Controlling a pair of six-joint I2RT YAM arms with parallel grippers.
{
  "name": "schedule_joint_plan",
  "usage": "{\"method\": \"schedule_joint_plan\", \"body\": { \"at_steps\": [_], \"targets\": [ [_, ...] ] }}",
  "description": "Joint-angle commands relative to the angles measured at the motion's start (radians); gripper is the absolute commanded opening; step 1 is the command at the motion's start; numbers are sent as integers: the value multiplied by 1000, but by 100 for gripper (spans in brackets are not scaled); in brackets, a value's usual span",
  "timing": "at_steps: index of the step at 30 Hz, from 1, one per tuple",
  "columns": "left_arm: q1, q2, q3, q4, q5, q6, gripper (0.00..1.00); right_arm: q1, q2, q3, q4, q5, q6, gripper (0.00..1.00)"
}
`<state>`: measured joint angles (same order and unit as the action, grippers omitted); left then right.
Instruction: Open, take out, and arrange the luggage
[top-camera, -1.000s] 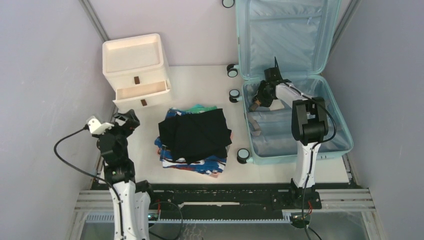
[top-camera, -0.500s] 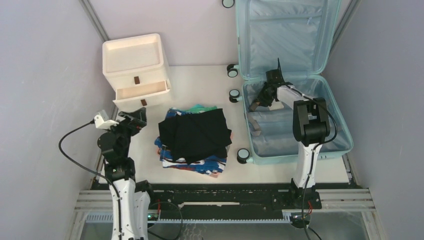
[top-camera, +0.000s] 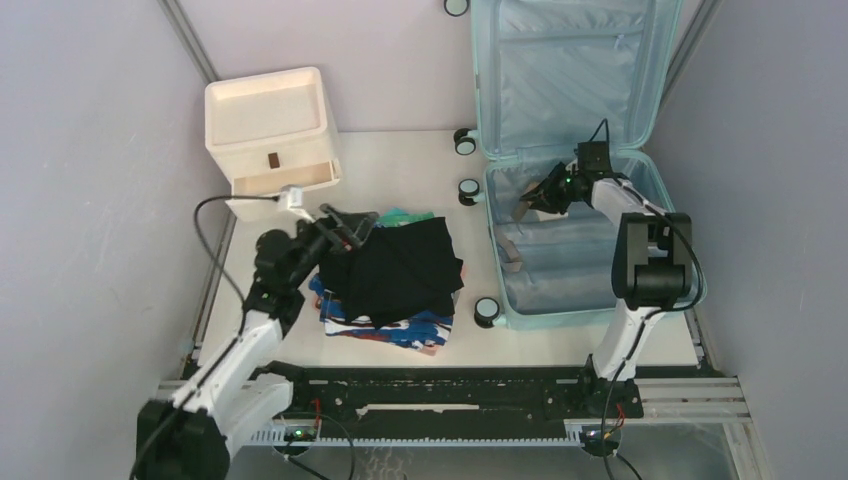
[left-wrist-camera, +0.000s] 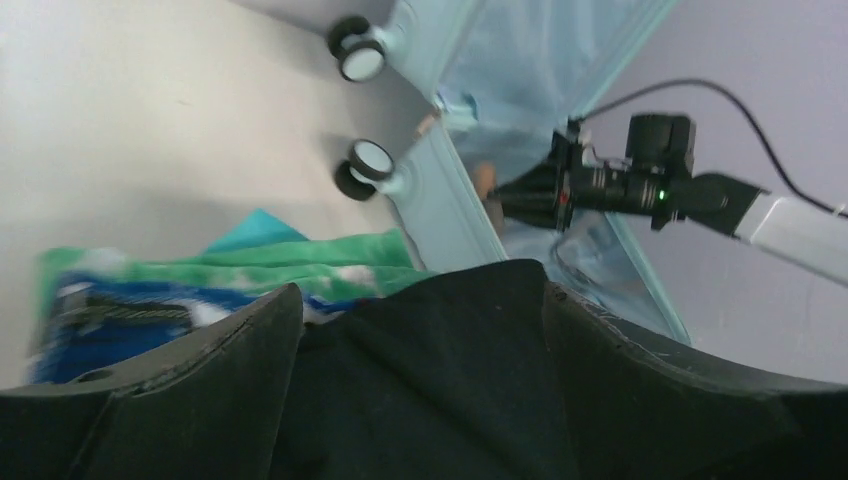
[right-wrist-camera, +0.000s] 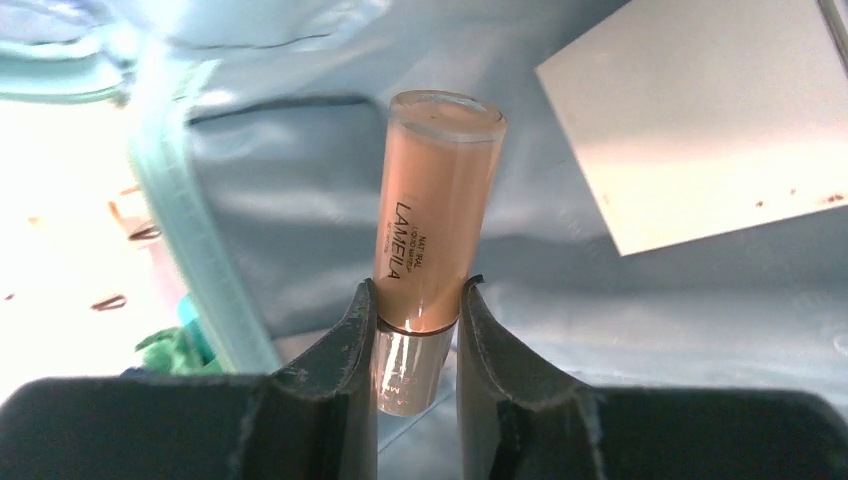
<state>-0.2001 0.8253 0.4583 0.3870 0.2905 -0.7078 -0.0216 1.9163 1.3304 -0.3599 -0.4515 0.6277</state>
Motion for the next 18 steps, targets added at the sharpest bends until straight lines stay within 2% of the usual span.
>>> {"method": "schedule_joint_plan", "body": {
  "at_steps": [1, 8, 13, 18],
  "targets": [
    [-131, 138, 184, 127, -11, 39, 93, -41, -140, 3, 22, -142, -35, 1],
    [-278, 400, 420, 141, 13, 0, 93, -74, -272, -55, 55, -244, -21, 1],
    [-341, 632, 598, 144, 49, -179, 93, -74, -380, -77, 133, -316, 46, 1],
    [-382, 801, 763, 125, 122, -274, 93, -35, -436, -77, 187, -362, 75, 0]
  ]
}}
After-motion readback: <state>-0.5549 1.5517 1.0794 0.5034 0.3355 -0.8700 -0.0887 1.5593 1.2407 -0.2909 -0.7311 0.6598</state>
